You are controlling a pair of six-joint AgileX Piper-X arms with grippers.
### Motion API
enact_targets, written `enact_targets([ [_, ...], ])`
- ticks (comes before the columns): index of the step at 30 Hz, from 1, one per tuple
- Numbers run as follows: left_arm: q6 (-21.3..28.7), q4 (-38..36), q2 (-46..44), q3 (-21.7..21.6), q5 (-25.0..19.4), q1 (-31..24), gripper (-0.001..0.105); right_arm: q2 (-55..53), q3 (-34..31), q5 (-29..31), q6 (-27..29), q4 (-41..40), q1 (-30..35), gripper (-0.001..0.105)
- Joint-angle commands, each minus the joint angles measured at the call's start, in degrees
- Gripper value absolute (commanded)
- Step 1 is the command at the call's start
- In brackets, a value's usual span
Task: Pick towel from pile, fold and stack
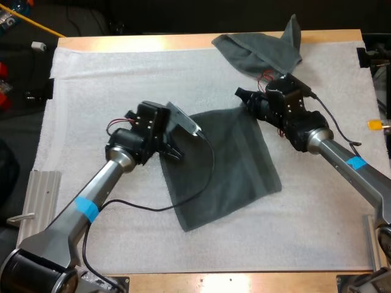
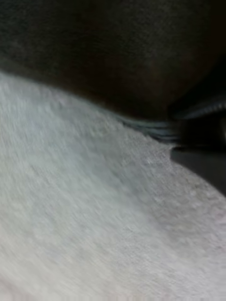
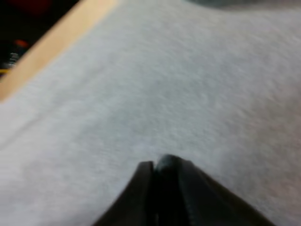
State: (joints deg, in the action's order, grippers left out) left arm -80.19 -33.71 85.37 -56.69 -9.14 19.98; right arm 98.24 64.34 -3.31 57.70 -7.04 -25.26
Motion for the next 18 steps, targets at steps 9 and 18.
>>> enact_targets([
  [9,-9.21,-2.74,-5.26,-3.12,4.57,-3.94,0.064,-2.32,0.24,-5.64,6.77,5.43,0.37,0.072],
  [18,-13.13,-10.83,-22.14,-3.13,8.04,-3.83,0.064,-13.92,0.24,-5.64,18.39,-12.28,0.37,0.071],
])
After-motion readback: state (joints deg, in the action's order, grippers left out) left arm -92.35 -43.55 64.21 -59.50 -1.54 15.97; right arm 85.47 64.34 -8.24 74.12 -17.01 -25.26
